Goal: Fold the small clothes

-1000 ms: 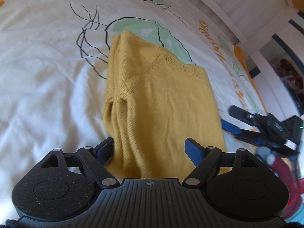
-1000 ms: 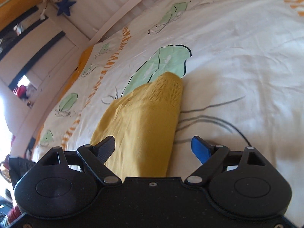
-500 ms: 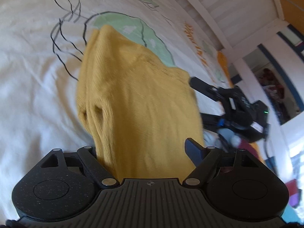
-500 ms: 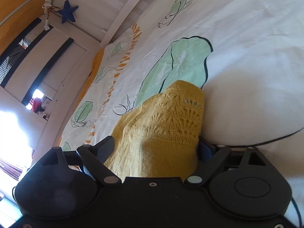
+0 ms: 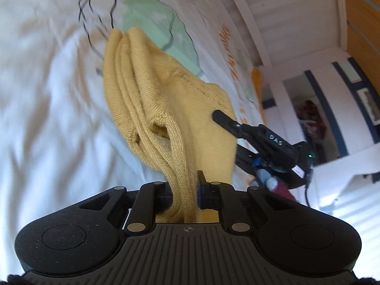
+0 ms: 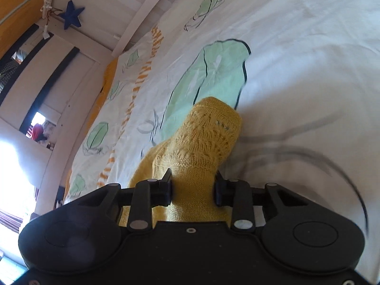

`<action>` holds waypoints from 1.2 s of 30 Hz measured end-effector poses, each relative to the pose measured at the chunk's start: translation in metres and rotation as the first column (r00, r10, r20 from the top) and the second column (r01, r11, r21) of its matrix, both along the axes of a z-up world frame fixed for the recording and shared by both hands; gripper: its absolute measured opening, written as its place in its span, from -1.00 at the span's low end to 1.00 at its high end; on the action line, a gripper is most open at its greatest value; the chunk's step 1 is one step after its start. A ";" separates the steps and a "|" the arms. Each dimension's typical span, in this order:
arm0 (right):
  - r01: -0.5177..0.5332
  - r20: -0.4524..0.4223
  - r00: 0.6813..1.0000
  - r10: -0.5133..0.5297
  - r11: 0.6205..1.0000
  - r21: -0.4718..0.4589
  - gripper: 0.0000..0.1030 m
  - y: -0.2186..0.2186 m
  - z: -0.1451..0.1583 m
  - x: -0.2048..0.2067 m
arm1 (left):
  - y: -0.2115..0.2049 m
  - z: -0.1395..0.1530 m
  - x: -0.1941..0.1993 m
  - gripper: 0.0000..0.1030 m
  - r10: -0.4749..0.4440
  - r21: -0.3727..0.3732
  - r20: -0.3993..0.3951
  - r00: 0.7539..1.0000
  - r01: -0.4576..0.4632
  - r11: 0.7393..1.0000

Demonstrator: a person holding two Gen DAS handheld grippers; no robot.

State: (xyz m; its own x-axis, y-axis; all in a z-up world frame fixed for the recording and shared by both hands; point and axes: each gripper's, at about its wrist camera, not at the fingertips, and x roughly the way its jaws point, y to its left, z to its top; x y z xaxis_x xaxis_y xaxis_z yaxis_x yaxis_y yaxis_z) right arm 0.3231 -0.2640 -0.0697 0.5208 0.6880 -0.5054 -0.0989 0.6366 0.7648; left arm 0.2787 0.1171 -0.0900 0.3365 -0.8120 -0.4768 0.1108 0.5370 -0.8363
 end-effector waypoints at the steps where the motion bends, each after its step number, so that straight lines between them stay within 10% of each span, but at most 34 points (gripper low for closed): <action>1: -0.003 -0.010 1.000 0.003 1.000 -0.004 -0.16 -0.002 0.003 -0.011 | -0.001 0.001 -0.009 -0.74 -0.014 -0.008 -0.004 1.000 0.013 1.000; 11: -0.025 -0.091 0.996 0.023 0.999 -0.029 -0.16 -0.029 0.027 -0.146 | -0.014 0.011 -0.126 -0.73 -0.136 -0.093 -0.045 0.990 0.131 0.987; 19: 0.013 0.012 1.000 -0.010 0.961 -0.278 0.03 -0.033 0.029 -0.201 | -0.006 -0.016 -0.180 -0.68 -0.043 0.214 -0.019 0.999 0.046 0.976; 23: 0.107 0.085 0.993 -0.084 0.939 -0.325 0.13 -0.036 0.031 -0.210 | 0.005 -0.016 -0.188 -0.59 0.024 0.214 0.015 1.000 -0.027 0.976; 29: 0.205 0.209 0.969 -0.130 0.897 -0.391 0.47 -0.034 0.038 -0.237 | 0.003 0.020 -0.209 -0.21 0.023 0.406 0.232 0.972 -0.119 0.906; 36: 0.280 0.279 0.945 -0.172 0.868 -0.411 0.89 -0.035 0.038 -0.265 | -0.042 0.064 -0.206 0.68 -0.041 0.515 0.481 0.875 -0.245 0.821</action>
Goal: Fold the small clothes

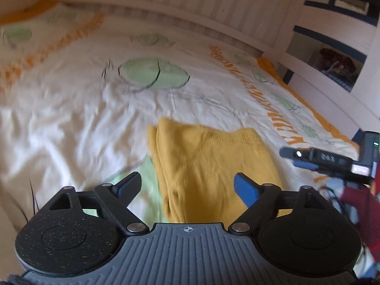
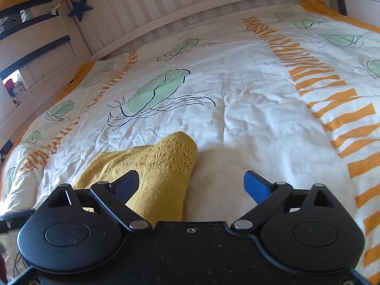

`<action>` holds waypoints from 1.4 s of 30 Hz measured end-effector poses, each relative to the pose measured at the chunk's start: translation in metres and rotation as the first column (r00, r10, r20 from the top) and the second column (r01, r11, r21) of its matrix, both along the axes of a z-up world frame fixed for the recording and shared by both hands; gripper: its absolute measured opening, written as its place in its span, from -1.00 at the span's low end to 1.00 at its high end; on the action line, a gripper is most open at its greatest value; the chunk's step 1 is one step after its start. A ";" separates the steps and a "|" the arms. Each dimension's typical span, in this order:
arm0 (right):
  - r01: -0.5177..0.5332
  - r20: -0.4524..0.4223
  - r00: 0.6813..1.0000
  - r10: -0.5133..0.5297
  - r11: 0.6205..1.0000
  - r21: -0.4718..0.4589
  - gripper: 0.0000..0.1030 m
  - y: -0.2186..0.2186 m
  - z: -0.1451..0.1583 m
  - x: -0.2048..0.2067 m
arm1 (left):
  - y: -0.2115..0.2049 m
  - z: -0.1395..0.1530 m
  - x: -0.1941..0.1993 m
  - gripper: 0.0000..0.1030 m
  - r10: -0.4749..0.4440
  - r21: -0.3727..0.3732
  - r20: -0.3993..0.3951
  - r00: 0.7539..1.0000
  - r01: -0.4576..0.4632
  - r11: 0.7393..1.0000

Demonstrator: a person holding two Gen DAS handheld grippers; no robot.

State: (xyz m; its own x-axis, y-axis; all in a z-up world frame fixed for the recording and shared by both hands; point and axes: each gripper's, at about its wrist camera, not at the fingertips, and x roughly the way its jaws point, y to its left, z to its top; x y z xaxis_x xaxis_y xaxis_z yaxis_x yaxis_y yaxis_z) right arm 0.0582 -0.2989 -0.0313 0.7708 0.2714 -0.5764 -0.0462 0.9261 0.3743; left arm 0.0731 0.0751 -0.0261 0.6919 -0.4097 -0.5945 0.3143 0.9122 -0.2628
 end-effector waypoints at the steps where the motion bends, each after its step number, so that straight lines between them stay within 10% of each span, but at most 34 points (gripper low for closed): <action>1: 0.006 0.006 1.000 -0.006 1.000 -0.013 0.92 0.001 -0.001 -0.003 | -0.007 0.001 0.006 0.69 0.007 0.025 0.014 1.000 -0.007 1.000; 9: 0.018 0.017 1.000 -0.017 0.998 -0.059 0.99 0.004 -0.001 -0.015 | -0.041 -0.021 0.058 0.73 0.079 0.187 0.100 0.992 -0.097 0.978; 13: 0.016 0.031 0.999 -0.014 0.998 -0.068 0.99 0.006 0.004 -0.007 | -0.036 -0.055 0.083 0.76 0.154 0.314 0.014 0.988 -0.151 0.937; 27: -0.031 -0.102 0.995 0.003 0.963 -0.268 0.99 0.037 -0.040 0.080 | -0.009 -0.072 0.084 0.96 0.213 0.180 -0.056 0.975 -0.200 0.963; 42: -0.038 -0.050 0.998 0.023 0.948 -0.317 0.99 0.027 -0.012 0.005 | 0.000 -0.054 0.030 0.93 0.190 0.222 -0.004 0.982 -0.185 0.957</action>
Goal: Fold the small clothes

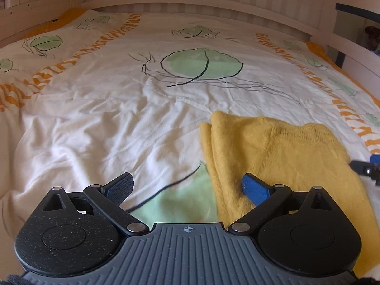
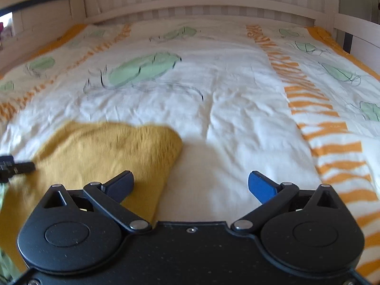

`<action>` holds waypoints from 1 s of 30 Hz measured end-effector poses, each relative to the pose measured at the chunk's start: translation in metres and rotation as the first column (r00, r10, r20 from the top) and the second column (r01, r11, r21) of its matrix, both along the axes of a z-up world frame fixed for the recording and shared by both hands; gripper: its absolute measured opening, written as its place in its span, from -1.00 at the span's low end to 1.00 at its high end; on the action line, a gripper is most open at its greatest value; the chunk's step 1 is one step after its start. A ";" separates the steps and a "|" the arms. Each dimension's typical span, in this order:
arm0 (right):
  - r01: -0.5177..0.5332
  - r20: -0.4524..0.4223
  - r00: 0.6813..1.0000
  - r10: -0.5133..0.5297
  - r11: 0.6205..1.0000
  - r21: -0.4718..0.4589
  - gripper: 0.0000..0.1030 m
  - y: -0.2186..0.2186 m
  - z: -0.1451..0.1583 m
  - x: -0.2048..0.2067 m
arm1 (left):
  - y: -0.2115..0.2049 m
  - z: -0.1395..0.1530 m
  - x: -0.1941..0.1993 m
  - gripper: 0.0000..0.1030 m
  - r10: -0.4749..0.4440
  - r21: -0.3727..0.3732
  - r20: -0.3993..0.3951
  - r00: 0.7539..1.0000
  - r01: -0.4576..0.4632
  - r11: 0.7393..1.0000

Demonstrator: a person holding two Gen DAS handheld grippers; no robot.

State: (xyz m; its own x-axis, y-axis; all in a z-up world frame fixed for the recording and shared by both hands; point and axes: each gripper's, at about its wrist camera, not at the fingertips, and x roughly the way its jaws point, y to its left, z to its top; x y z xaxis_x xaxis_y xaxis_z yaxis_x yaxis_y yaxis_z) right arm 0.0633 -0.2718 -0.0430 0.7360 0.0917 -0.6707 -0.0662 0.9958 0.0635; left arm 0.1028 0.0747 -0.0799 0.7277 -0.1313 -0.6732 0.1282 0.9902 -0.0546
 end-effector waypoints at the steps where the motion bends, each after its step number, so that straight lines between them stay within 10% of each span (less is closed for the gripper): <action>1: 0.000 -0.010 1.000 -0.001 1.000 -0.020 0.99 0.001 -0.006 -0.005 | 0.001 -0.002 -0.002 0.93 0.004 0.008 -0.003 1.000 -0.004 1.000; 30: 0.026 0.018 0.999 -0.030 0.981 0.192 0.99 0.001 0.044 -0.115 | -0.048 0.055 -0.109 0.93 -0.020 0.133 0.020 1.000 0.017 0.991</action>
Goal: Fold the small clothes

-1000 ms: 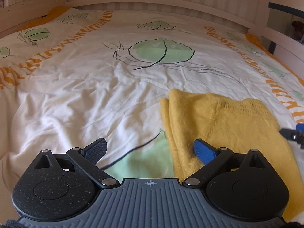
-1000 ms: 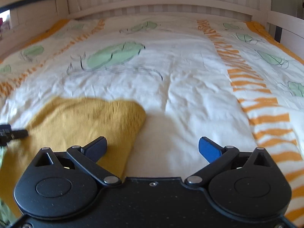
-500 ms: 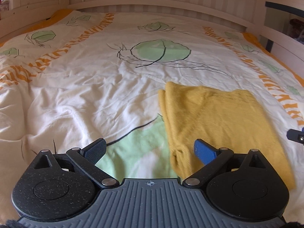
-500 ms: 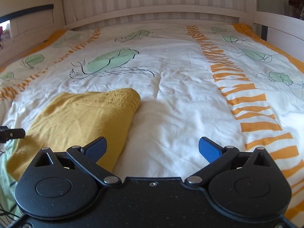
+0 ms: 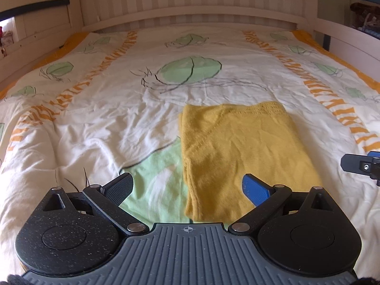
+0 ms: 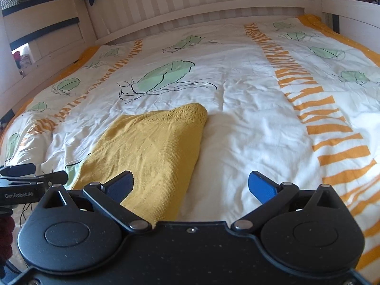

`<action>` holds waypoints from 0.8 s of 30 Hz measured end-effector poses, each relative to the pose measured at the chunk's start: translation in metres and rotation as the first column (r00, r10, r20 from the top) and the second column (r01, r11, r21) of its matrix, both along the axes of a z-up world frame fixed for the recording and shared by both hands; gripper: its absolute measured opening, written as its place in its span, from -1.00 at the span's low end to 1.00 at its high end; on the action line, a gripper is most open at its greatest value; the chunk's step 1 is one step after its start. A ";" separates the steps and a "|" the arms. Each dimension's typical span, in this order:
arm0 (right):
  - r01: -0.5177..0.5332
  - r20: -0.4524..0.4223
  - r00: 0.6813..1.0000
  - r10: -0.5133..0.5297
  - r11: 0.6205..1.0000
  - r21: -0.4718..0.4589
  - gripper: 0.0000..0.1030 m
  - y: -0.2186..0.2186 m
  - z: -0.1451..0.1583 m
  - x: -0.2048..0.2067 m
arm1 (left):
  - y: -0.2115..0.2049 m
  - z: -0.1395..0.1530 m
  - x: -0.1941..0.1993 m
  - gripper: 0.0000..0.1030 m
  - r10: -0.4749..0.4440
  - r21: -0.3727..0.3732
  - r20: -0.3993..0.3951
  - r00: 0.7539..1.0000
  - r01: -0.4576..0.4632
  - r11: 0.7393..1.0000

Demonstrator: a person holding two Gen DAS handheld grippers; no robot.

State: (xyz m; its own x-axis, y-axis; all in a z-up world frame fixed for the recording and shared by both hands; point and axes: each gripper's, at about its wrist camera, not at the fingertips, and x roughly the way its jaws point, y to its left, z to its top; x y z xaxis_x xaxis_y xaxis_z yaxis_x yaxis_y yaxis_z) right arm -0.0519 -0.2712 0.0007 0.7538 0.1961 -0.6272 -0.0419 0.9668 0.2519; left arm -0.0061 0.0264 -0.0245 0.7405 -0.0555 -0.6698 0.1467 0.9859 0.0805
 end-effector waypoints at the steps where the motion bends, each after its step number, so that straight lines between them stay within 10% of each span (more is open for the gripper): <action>1: 0.021 -0.014 1.000 -0.022 1.000 -0.014 0.99 0.002 0.001 -0.003 | 0.000 -0.002 0.000 0.93 0.001 -0.008 -0.019 1.000 -0.001 1.000; 5: 0.123 -0.077 0.988 -0.131 0.988 -0.095 0.99 0.005 0.001 -0.010 | 0.004 -0.008 0.000 0.93 0.022 -0.053 -0.095 0.995 -0.027 0.998; 24: 0.013 -0.119 0.993 -0.020 0.998 -0.065 0.98 0.022 -0.005 -0.010 | 0.014 -0.022 -0.001 0.92 0.083 -0.008 -0.190 0.978 -0.086 0.996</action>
State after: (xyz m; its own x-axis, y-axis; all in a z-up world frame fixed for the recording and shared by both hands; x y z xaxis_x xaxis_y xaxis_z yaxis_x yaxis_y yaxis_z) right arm -0.0615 -0.2493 -0.0039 0.6751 0.1411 -0.7241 0.0009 0.9814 0.1920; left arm -0.0069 0.0405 -0.0466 0.6028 -0.0106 -0.7979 0.0741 0.9963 0.0428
